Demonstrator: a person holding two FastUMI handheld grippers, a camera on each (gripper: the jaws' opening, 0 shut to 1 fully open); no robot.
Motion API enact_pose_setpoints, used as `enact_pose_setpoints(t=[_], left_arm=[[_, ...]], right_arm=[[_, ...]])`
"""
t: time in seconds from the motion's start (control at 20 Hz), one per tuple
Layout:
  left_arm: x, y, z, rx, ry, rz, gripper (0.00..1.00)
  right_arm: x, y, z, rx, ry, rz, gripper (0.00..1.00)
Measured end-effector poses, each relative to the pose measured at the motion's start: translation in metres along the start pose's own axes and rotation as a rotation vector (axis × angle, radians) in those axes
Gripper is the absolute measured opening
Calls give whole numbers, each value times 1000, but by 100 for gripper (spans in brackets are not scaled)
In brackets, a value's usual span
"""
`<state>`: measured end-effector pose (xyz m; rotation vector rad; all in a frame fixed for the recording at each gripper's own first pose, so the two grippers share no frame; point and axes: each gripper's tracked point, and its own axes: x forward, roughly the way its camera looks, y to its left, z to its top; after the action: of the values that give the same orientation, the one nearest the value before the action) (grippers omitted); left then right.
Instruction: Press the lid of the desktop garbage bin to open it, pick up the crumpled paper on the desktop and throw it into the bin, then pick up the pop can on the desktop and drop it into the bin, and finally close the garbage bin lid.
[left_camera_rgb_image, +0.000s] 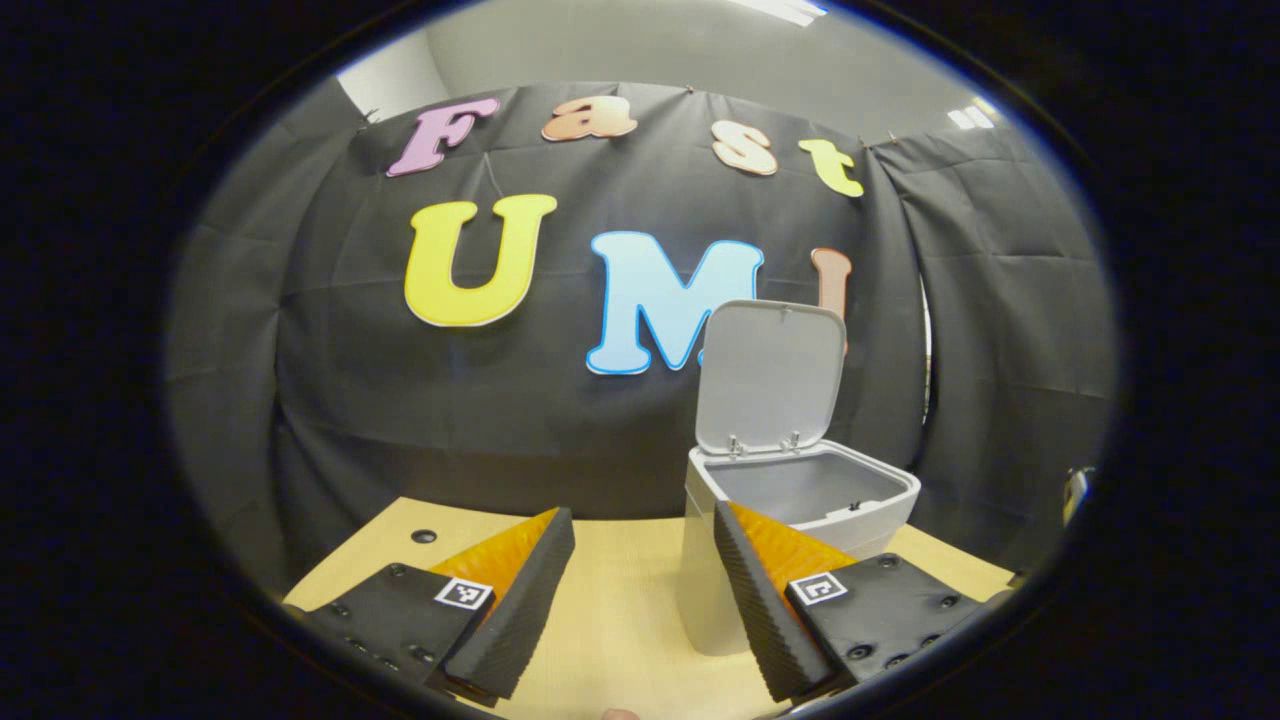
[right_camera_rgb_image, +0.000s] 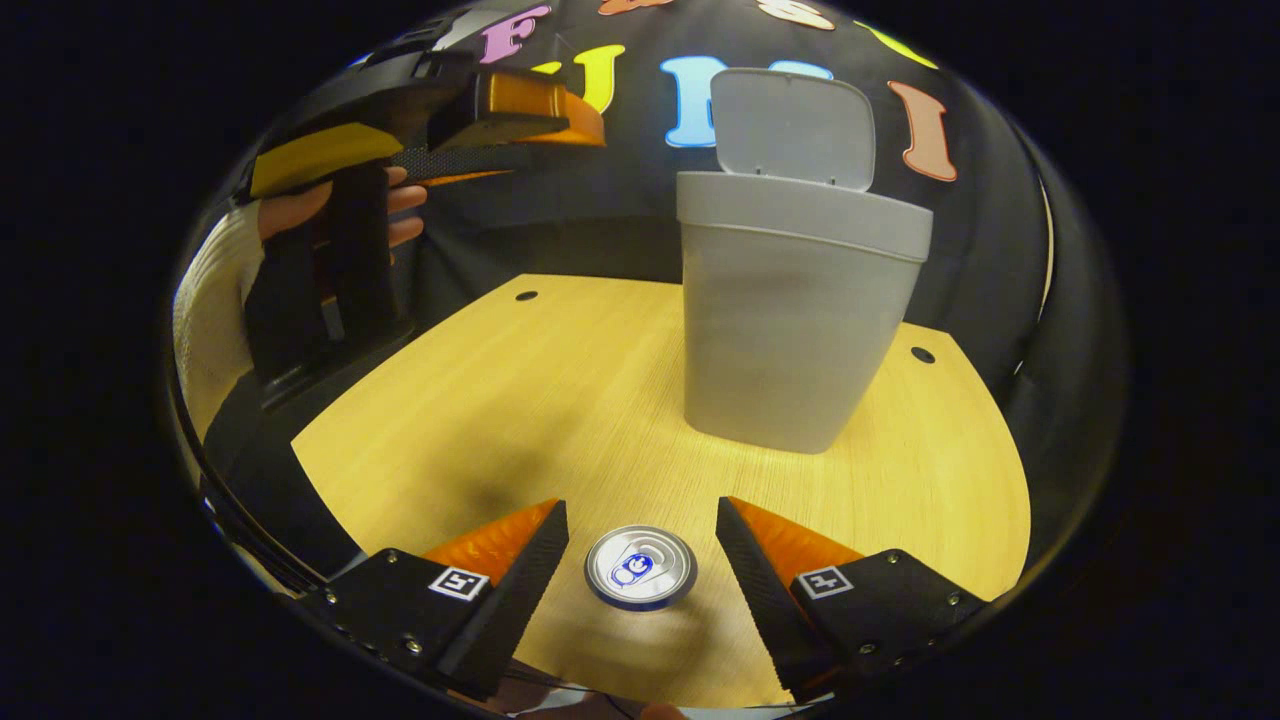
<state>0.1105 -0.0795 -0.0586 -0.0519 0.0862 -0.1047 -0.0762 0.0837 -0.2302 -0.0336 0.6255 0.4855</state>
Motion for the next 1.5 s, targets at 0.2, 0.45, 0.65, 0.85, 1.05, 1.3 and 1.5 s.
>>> enact_pose_setpoints(t=[0.2,0.45,0.65,0.85,1.05,1.3,1.5], left_arm=[[-2,6,-10,5,19,16,92],[-5,6,-14,13,27,22,92],[-7,8,-13,18,28,31,92],[-10,7,-15,19,39,35,92],[-12,6,-13,24,37,37,93],[-15,4,-8,25,24,38,92],[-20,6,-3,22,8,42,92]], right_arm=[[8,1,-18,8,71,8,96],[18,-1,-36,35,151,20,96],[20,-2,-41,52,171,26,96],[19,-2,-42,70,169,37,88],[14,-2,-32,51,126,36,86],[-6,-12,8,-22,0,-8,84],[-30,-25,59,-47,-143,-49,84]])
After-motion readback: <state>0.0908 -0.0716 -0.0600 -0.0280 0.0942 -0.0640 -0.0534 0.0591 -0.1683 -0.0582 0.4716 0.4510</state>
